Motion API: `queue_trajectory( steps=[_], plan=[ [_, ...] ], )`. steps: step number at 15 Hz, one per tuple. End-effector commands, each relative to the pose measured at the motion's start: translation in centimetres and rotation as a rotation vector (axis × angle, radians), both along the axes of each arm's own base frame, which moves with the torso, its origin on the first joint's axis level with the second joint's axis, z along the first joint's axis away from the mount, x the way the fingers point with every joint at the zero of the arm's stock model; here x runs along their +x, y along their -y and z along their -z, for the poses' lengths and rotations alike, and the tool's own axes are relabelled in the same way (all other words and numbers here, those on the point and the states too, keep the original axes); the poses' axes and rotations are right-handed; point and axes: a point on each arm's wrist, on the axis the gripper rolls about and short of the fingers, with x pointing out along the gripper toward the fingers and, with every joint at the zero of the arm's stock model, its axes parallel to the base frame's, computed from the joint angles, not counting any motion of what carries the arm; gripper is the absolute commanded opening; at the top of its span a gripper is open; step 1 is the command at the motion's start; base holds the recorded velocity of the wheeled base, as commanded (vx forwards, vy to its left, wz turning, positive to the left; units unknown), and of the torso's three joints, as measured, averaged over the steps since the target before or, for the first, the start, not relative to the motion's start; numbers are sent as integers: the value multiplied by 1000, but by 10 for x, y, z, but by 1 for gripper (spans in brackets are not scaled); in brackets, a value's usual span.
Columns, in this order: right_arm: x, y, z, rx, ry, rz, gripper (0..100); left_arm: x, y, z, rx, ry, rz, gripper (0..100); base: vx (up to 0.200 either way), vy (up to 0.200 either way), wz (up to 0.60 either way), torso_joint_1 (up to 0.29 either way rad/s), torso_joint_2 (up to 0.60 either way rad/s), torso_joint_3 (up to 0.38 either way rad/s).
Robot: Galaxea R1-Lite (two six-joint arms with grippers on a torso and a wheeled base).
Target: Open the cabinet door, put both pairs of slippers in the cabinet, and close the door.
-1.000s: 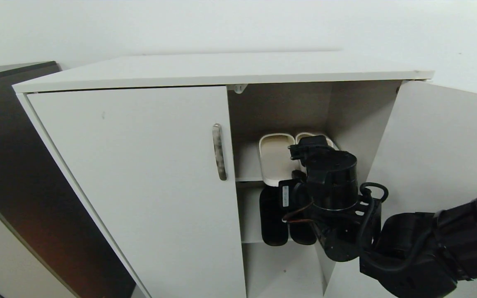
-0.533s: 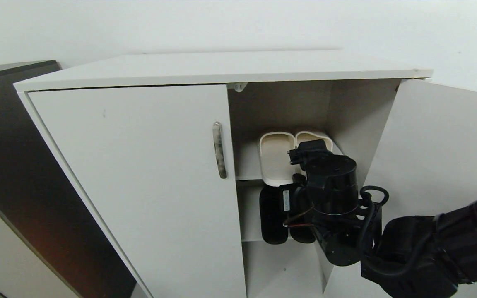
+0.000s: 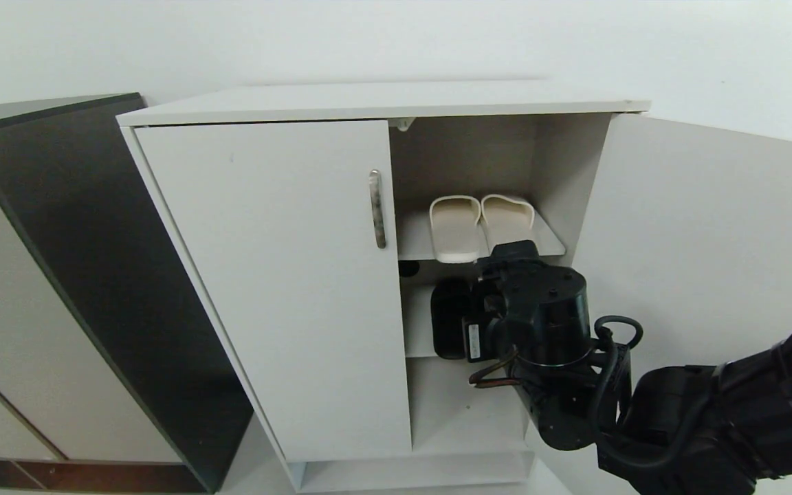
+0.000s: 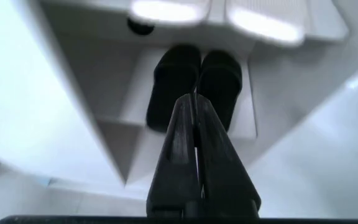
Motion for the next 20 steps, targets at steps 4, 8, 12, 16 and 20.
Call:
queue_trajectory(
  steps=[4,8,12,16,20],
  plan=[
    [1,-2,9,-15,-13,-1,0,0,0,0,0,-2,0,0,-200,0,0,5,0,-2],
    [1,-3,8,-6,-3,-4,0,0,0,0,0,-2,0,0,-200,0,0,1,2,1],
    [2,-3,8,-6,-2,1,0,0,0,0,-2,-2,0,0,0,0,0,0,0,0],
    [7,-7,11,33,37,3,0,0,0,0,-3,-2,0,0,0,0,0,0,0,0],
    [8,-7,15,25,56,-2,0,0,0,0,-5,-2,-2,0,0,0,0,0,0,0]
  ],
)
